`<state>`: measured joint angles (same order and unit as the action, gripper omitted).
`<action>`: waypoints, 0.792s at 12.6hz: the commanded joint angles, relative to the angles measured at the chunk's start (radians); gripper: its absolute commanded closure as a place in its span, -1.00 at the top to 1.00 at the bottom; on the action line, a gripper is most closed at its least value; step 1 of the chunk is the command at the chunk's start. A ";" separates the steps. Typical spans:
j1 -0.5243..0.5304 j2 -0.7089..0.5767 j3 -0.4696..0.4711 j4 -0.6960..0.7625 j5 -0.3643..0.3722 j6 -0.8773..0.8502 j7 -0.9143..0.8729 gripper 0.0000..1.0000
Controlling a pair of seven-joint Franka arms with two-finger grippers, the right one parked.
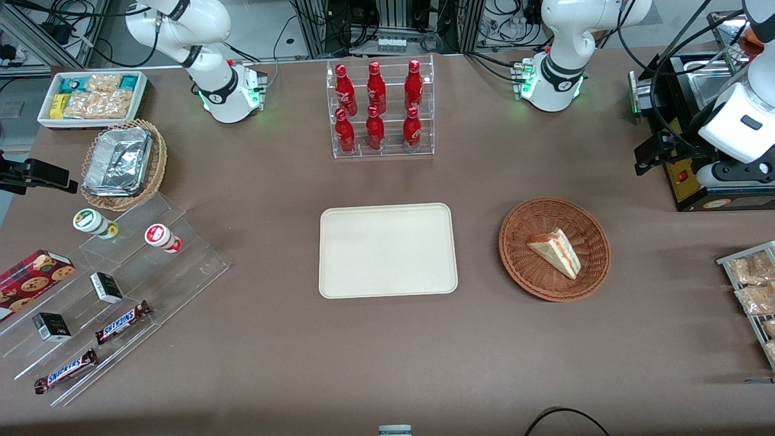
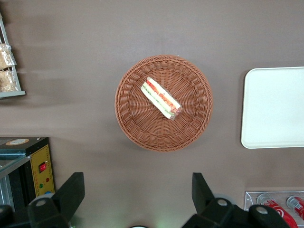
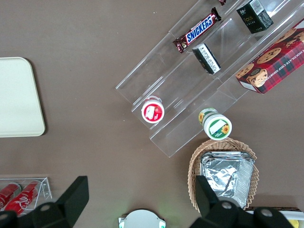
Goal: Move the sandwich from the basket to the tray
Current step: 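Move the left gripper over the wrapped sandwich in the wicker basket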
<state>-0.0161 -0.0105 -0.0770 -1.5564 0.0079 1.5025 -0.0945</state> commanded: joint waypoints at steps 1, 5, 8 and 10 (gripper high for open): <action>0.018 -0.014 -0.007 -0.008 0.010 -0.011 0.022 1.00; 0.005 0.039 -0.017 -0.030 0.050 0.022 -0.001 1.00; 0.004 0.070 -0.018 -0.115 0.057 0.120 -0.078 1.00; -0.005 0.063 -0.032 -0.274 0.057 0.317 -0.228 1.00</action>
<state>-0.0128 0.0745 -0.0902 -1.6958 0.0481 1.6808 -0.2000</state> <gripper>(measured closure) 0.000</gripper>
